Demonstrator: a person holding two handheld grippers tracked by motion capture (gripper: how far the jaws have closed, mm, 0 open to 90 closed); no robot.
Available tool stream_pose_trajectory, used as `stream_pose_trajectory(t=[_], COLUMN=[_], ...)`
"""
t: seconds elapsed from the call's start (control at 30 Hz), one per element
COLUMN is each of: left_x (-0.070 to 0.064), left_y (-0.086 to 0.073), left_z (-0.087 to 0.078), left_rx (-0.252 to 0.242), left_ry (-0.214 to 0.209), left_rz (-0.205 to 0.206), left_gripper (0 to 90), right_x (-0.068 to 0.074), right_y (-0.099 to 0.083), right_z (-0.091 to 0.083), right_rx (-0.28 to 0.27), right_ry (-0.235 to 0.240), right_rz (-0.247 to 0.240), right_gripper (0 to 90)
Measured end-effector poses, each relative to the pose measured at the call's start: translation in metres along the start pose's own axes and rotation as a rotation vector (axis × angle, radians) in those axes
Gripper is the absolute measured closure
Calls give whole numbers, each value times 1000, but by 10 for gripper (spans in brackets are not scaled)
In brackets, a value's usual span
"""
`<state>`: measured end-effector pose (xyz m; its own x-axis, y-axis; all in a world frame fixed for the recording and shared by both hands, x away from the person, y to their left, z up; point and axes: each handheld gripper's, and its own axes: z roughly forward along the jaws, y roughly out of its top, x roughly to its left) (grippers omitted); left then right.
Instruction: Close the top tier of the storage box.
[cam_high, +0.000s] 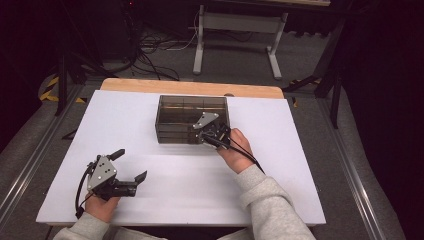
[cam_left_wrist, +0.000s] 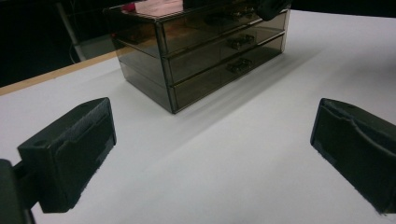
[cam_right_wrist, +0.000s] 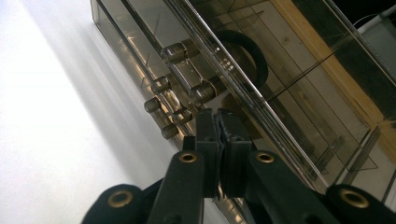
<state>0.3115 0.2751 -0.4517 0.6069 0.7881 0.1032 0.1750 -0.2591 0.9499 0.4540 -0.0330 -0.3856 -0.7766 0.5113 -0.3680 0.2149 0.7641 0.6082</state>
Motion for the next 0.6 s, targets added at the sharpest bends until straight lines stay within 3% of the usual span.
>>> stream_pose_trajectory(t=[0.1, 0.2, 0.37, 0.43, 0.6], left_x=[0, 0, 0, 0, 0], left_y=[0, 0, 0, 0, 0], left_z=[0, 0, 0, 0, 0], left_rx=[-2, 0, 0, 0, -2], left_ry=[0, 2, -1, 0, 1], left_rz=[0, 5, 1, 1, -1], left_gripper=[10, 10, 10, 10, 10], right_x=[-1, -3, -2, -2, 2], right_y=[0, 1, 4, 4, 4], right_z=[-4, -13, -25, -27, -29], right_rx=[2, -28, -98, -121, -133], right_ry=[28, 123, 159, 204, 233], right_rz=[5, 20, 35, 23, 6], right_gripper=[835, 694, 445, 340, 201])
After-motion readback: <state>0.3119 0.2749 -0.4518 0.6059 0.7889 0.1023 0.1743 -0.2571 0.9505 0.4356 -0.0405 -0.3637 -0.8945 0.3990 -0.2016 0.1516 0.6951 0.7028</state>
